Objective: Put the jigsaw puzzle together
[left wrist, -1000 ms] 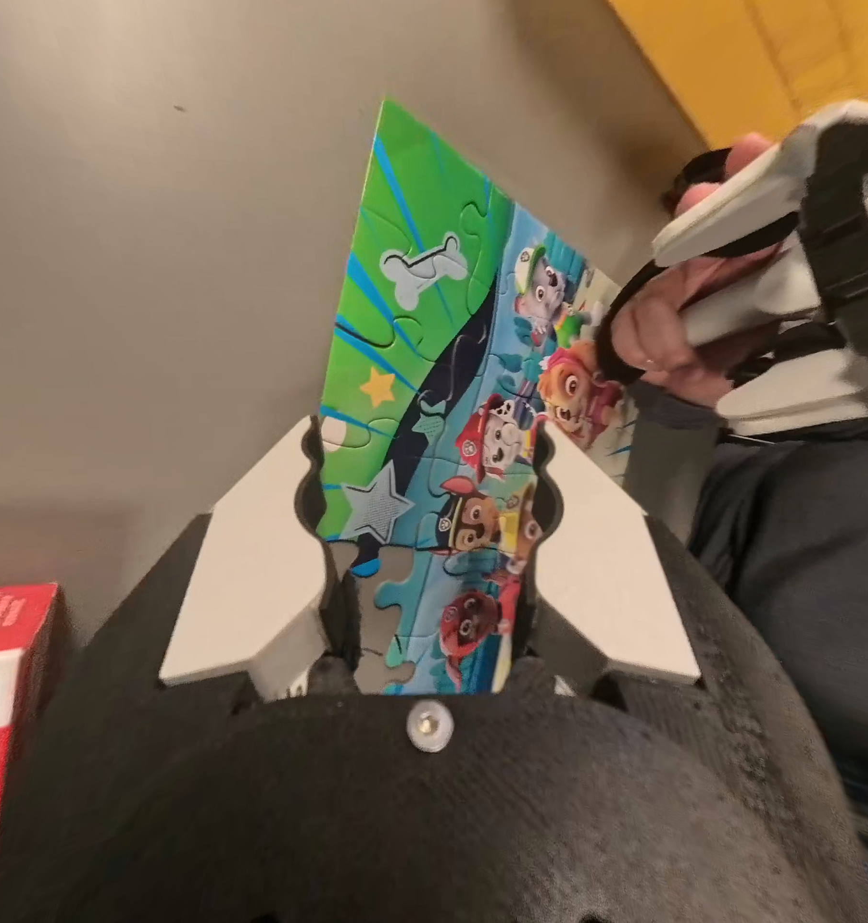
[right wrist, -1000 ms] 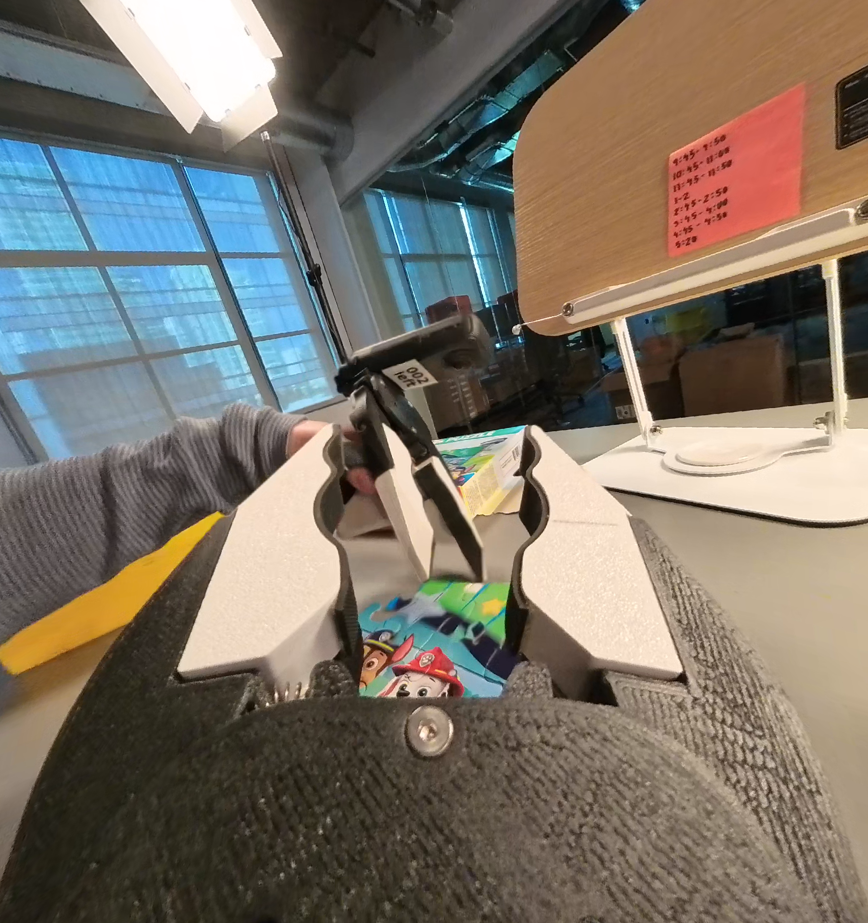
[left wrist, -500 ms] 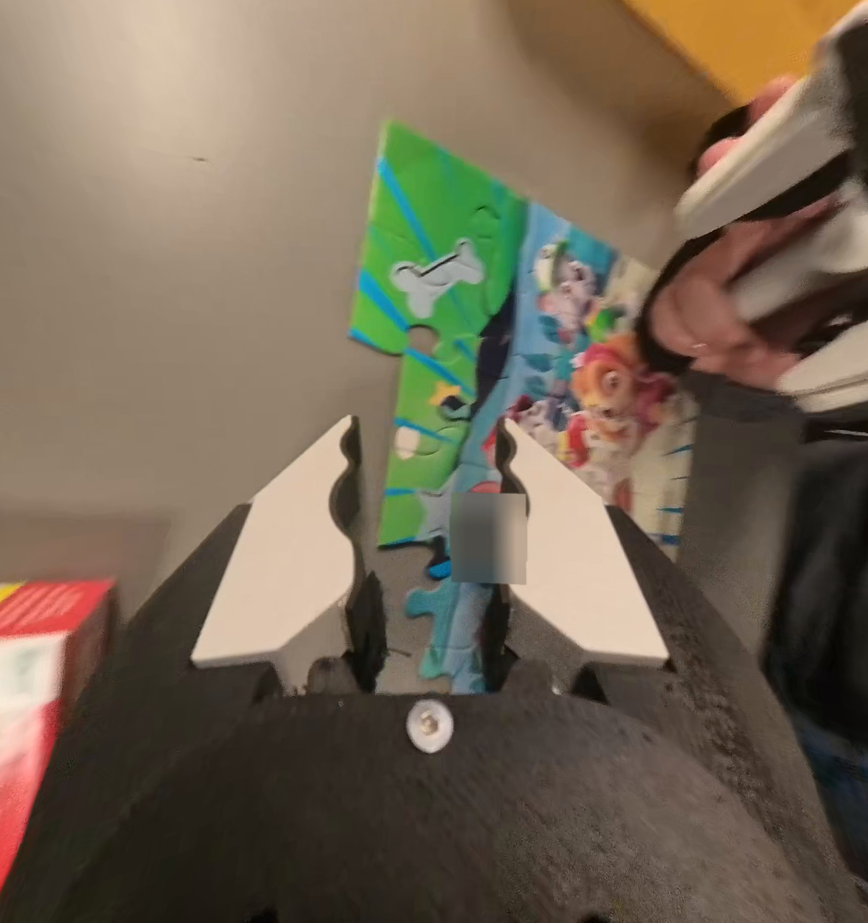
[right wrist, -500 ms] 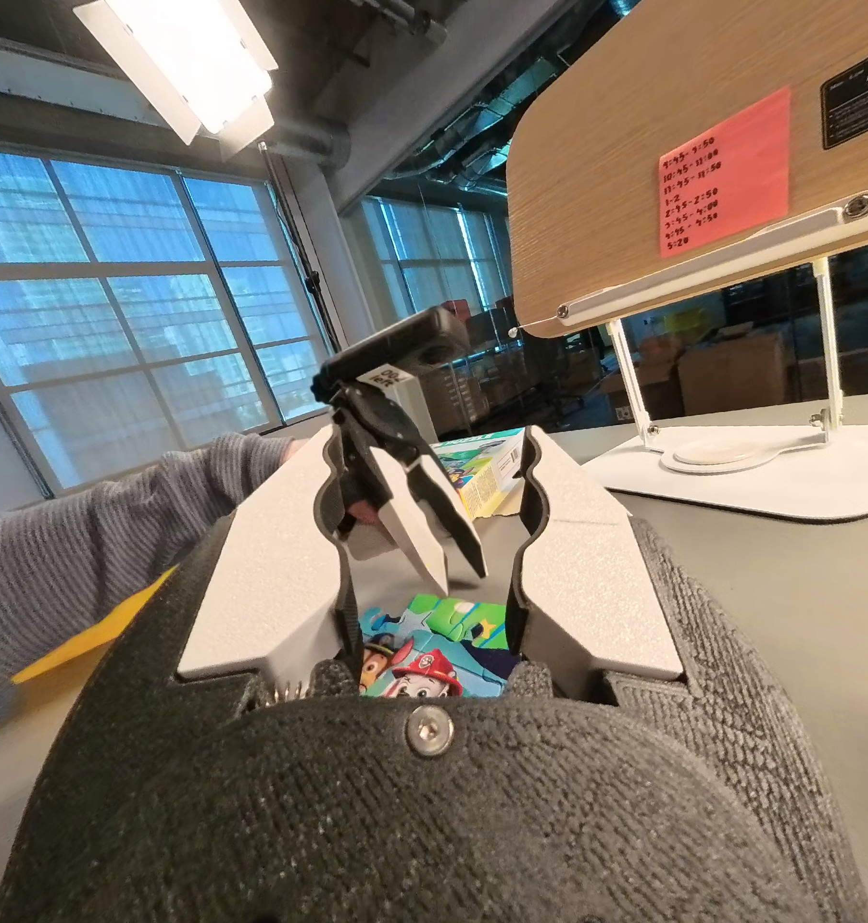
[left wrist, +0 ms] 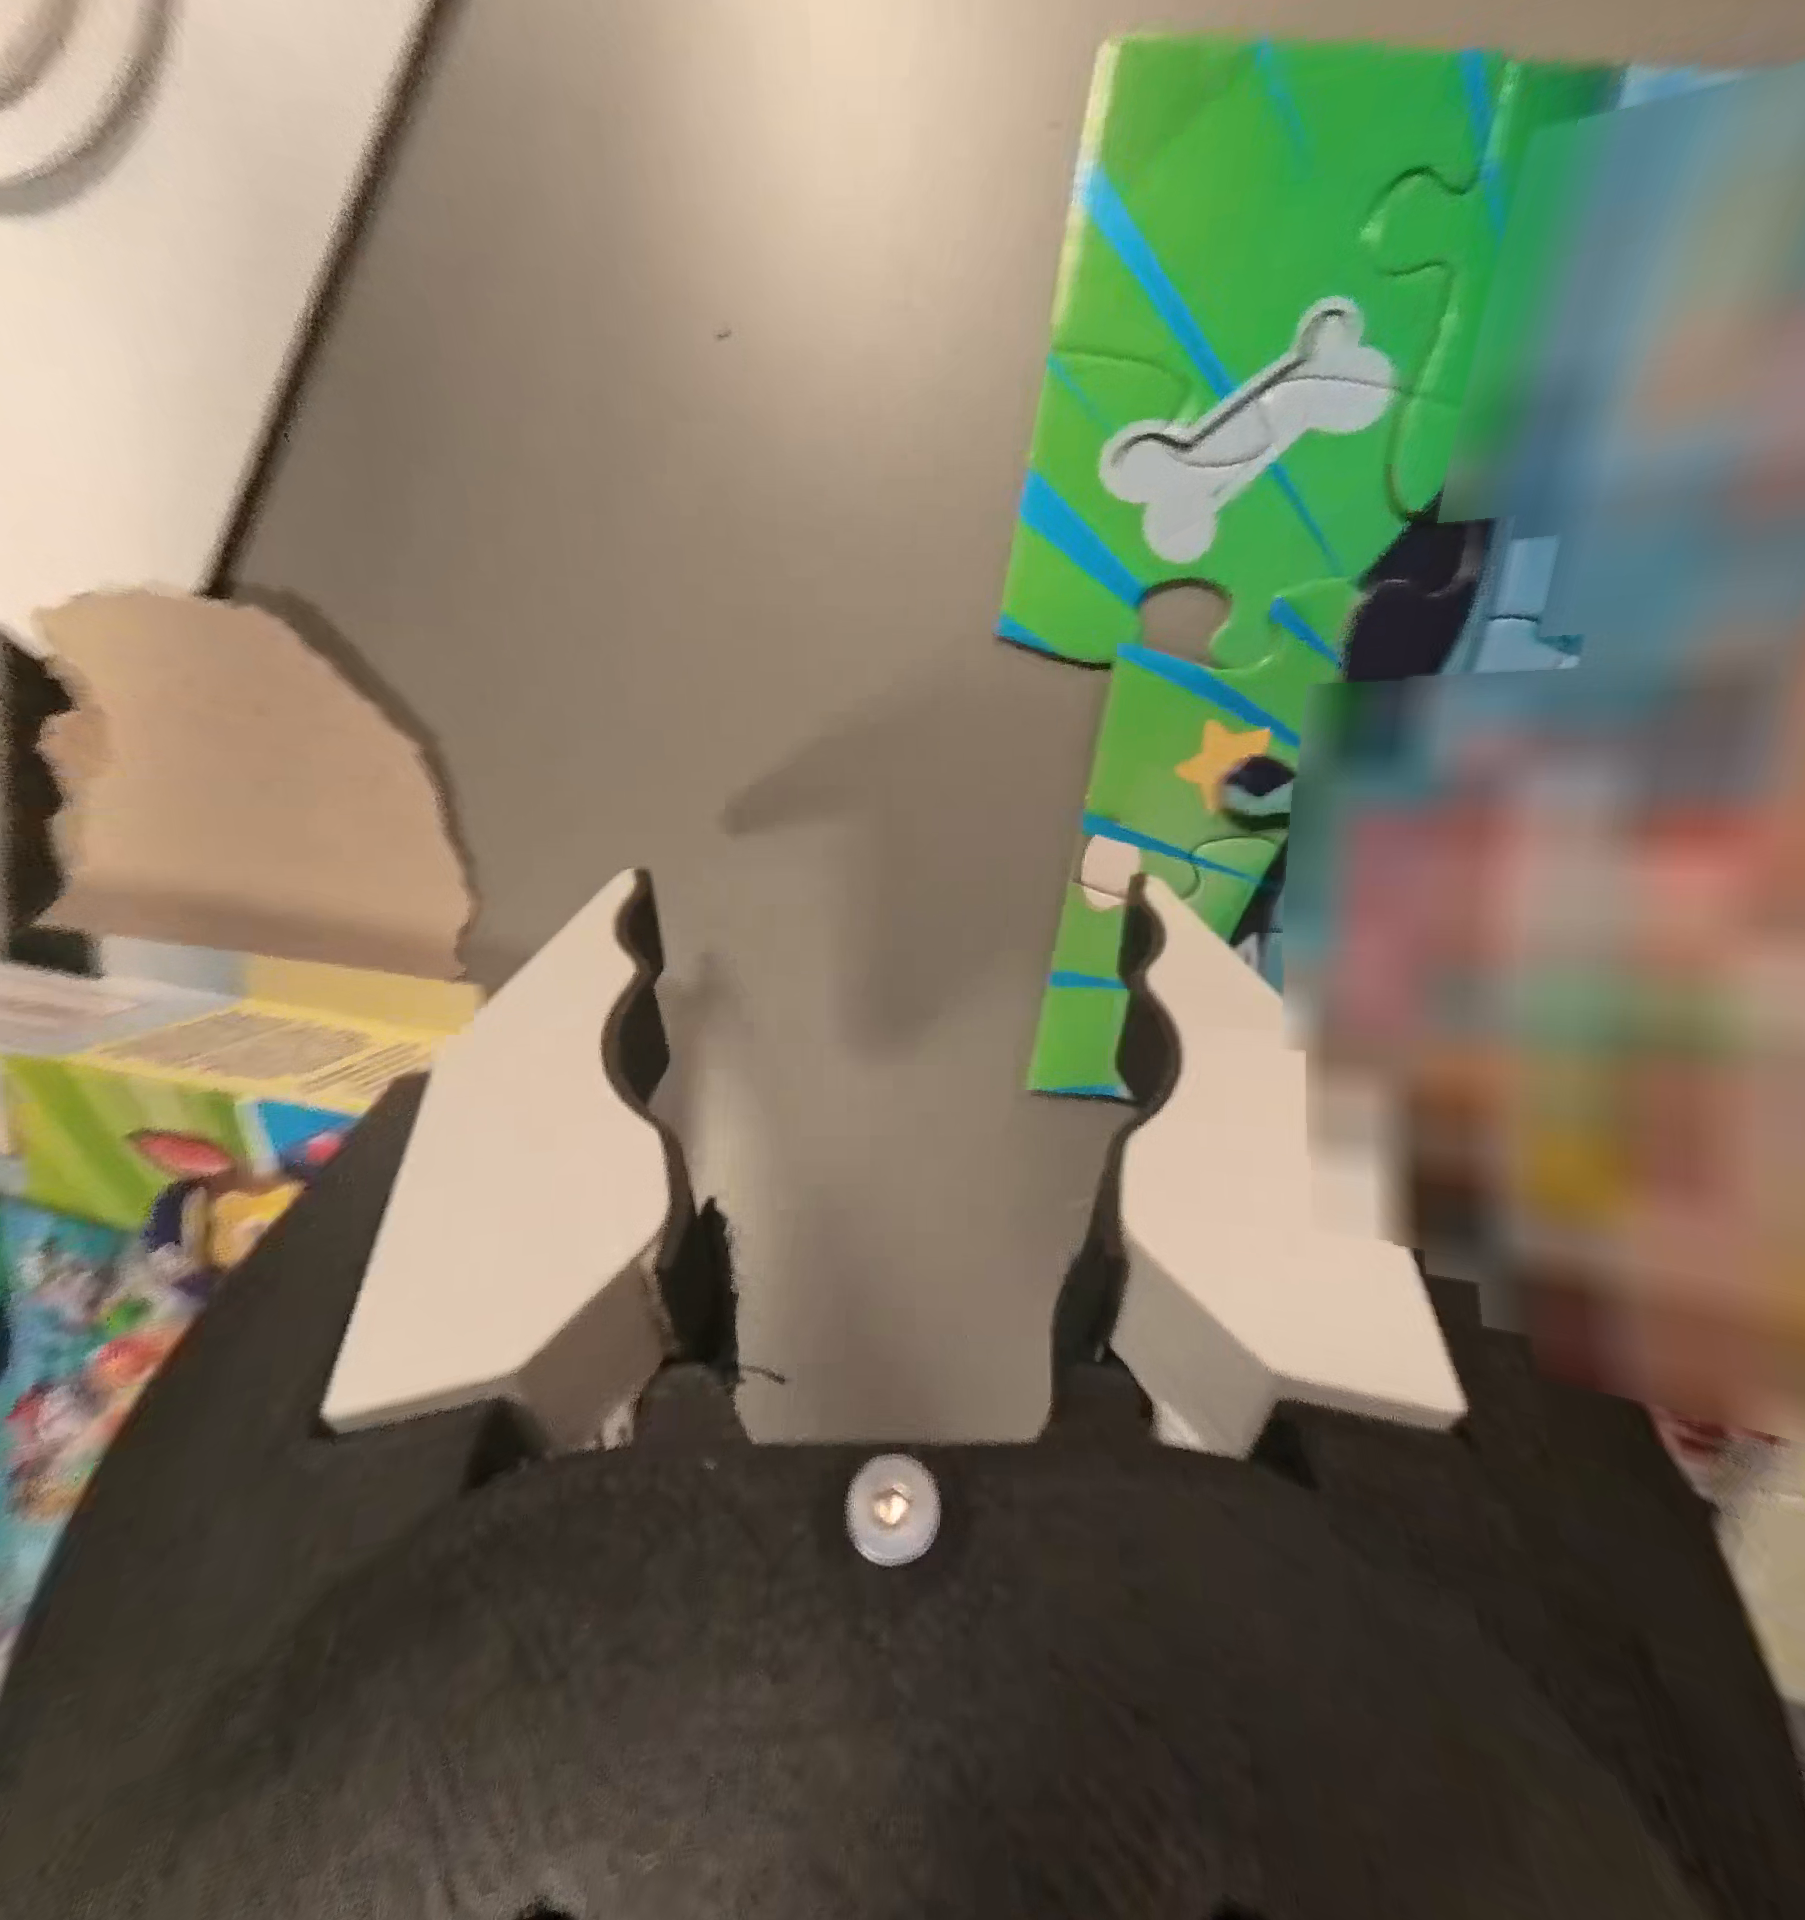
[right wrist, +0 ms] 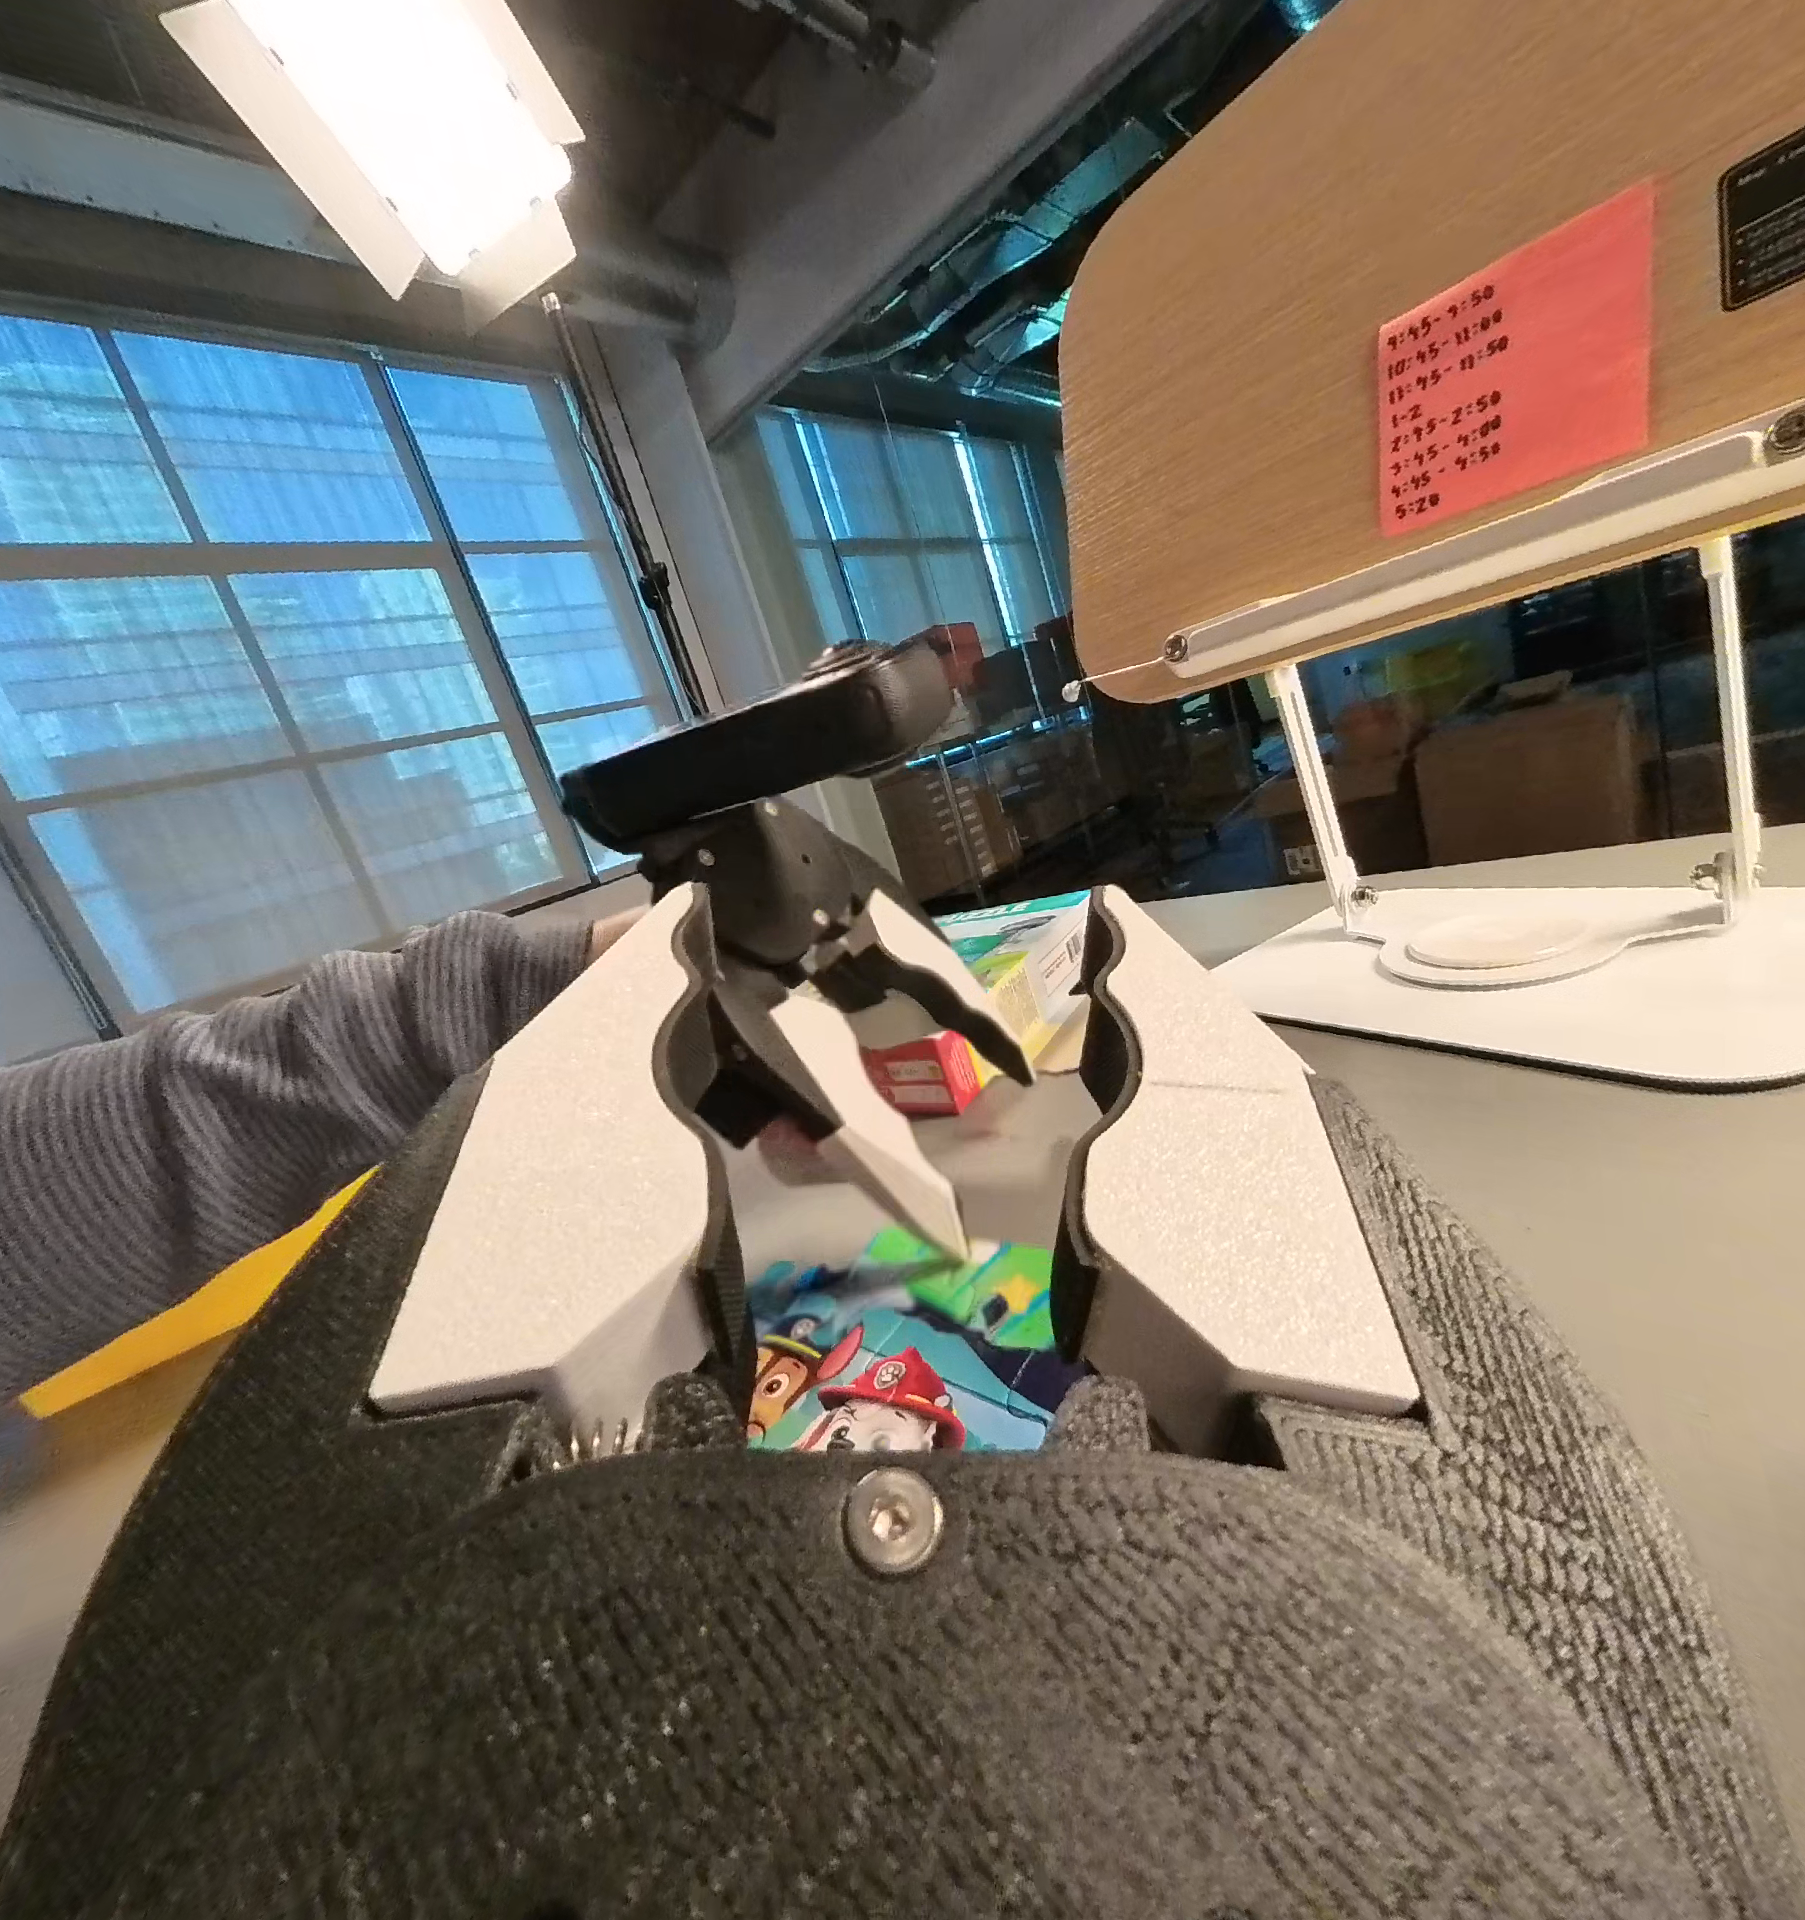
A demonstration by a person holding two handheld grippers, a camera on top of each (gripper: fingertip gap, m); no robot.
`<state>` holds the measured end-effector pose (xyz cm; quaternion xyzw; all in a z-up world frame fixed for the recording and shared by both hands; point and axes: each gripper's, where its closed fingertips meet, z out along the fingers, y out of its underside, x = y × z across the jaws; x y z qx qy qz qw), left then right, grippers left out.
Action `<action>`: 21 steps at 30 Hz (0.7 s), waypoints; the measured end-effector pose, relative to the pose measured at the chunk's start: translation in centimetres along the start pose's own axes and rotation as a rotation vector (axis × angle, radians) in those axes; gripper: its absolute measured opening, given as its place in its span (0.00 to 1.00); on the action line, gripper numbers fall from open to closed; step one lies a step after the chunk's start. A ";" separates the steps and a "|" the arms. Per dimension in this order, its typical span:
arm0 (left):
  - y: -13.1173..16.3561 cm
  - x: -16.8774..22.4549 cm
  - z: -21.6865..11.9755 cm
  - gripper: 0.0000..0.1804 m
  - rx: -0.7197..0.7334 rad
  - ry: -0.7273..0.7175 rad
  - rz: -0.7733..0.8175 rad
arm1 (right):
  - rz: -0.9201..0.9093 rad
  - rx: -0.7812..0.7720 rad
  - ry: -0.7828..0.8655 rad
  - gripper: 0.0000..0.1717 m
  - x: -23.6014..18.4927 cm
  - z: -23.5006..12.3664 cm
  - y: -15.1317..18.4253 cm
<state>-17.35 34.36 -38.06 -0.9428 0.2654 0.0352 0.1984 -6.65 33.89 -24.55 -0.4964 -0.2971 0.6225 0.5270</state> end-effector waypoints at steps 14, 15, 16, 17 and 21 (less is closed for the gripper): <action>-0.1 2.0 0.1 0.46 0.023 0.150 -0.096 | 0.004 0.009 -0.001 0.41 0.0 0.0 -0.2; 0.1 2.3 0.3 0.46 -0.002 0.155 -0.092 | 0.004 0.010 -0.001 0.41 0.0 -0.1 -0.2; 0.2 2.5 0.4 0.47 -0.024 0.159 -0.084 | 0.005 0.009 -0.002 0.41 0.0 0.0 -0.2; 0.1 2.6 0.4 0.47 -0.043 0.160 -0.083 | 0.006 0.010 -0.002 0.41 0.0 0.0 -0.2; 0.3 2.7 0.4 0.47 -0.137 0.155 -0.117 | 0.008 0.011 -0.003 0.41 0.0 0.0 -0.2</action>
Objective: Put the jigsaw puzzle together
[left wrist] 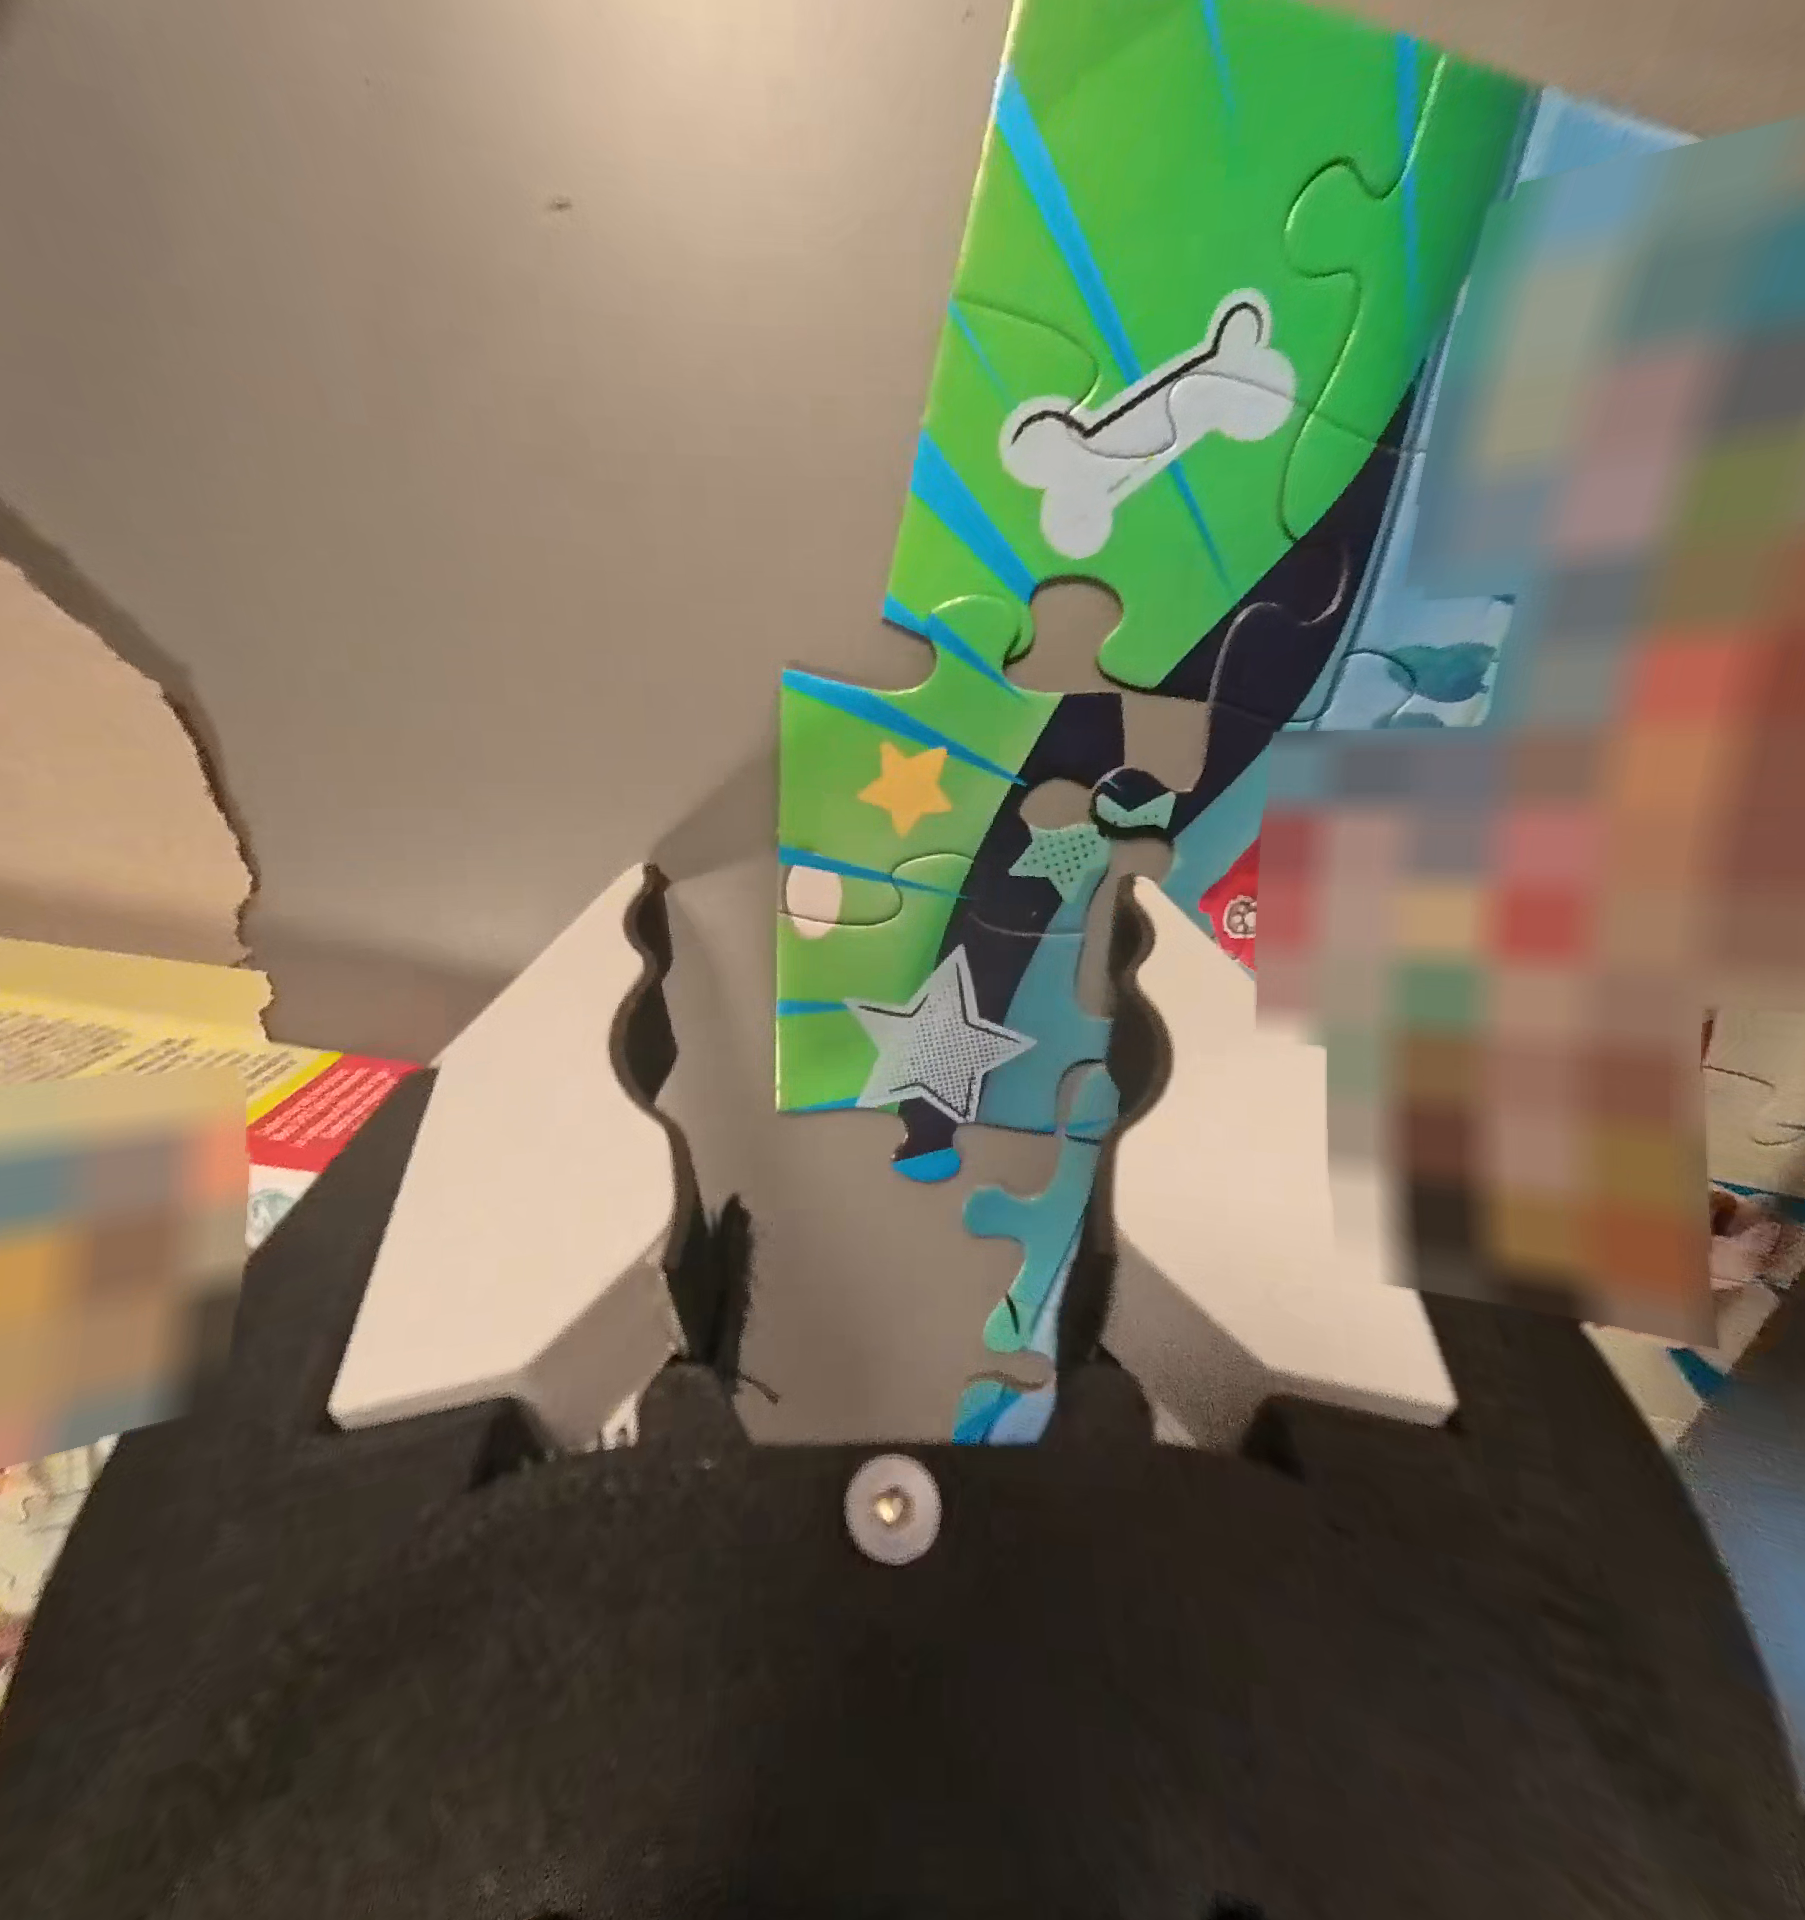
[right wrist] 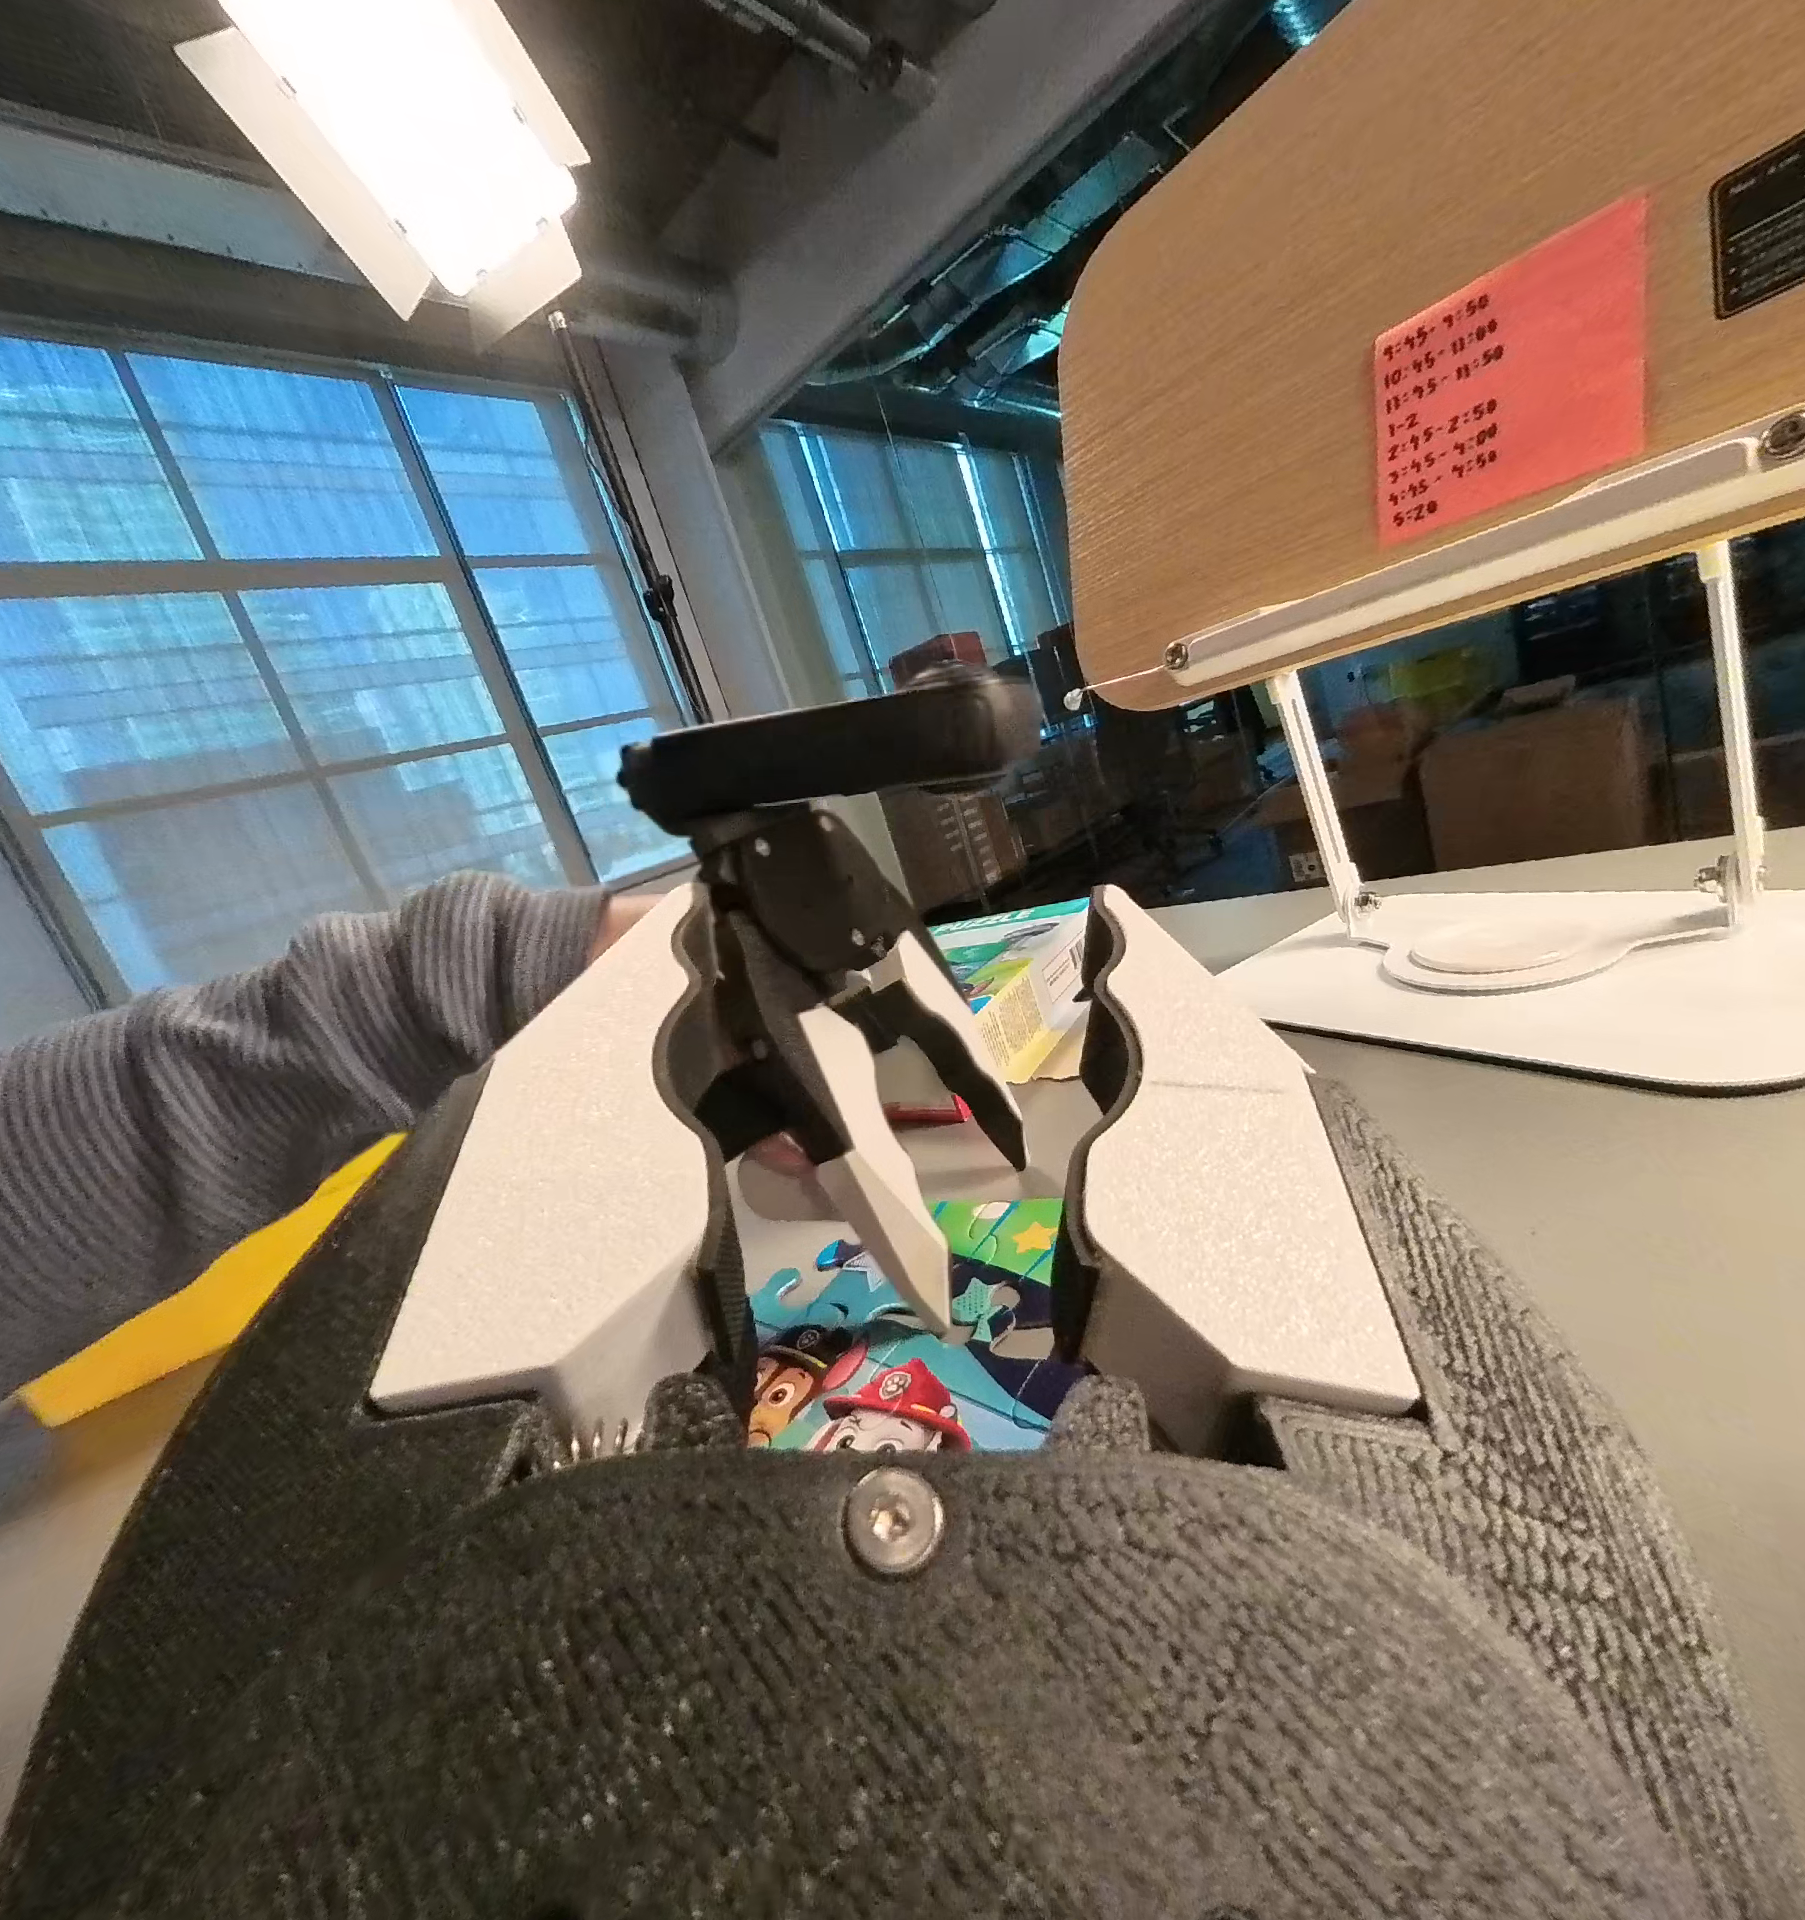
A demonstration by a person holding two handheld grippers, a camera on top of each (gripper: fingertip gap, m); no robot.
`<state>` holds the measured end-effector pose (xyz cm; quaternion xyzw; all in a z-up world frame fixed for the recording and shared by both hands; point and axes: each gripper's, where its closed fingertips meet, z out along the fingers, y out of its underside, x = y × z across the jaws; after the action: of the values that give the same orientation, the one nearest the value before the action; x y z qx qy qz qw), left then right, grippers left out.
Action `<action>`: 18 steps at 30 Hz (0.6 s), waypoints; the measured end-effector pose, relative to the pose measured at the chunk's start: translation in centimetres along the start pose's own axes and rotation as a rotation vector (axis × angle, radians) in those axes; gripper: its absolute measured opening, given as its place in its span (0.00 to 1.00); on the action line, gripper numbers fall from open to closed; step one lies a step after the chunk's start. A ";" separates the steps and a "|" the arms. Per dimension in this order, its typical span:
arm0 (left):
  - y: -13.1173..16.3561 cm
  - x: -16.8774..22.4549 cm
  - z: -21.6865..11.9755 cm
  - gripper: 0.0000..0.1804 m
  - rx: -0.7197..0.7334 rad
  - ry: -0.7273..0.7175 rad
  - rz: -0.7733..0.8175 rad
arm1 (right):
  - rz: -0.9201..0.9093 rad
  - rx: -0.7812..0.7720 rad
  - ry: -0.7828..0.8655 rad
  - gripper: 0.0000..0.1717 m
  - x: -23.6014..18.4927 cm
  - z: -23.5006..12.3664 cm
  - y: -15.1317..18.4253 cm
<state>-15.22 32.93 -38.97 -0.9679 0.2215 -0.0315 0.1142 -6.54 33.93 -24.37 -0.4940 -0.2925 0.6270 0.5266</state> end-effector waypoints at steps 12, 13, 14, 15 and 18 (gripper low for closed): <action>0.5 0.4 -0.5 0.32 -0.023 -0.028 0.080 | 0.012 0.007 0.003 0.41 0.2 0.0 -0.1; 0.7 0.3 -0.8 0.32 0.000 -0.043 0.085 | 0.012 0.007 0.003 0.41 0.2 0.0 -0.1; 0.8 0.2 -1.2 0.32 0.019 -0.062 0.088 | 0.012 0.007 0.002 0.41 0.2 0.0 -0.1; 1.0 0.1 -1.8 0.32 0.041 -0.085 0.091 | 0.013 0.007 0.002 0.41 0.2 0.0 -0.1; 1.2 -1.0 -5.5 0.04 0.127 -0.229 0.108 | 0.021 0.010 0.000 0.41 0.2 0.0 -0.1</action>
<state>-17.20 31.19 -33.86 -0.9427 0.2565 0.0713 0.2011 -6.45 34.14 -24.33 -0.4943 -0.2843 0.6340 0.5224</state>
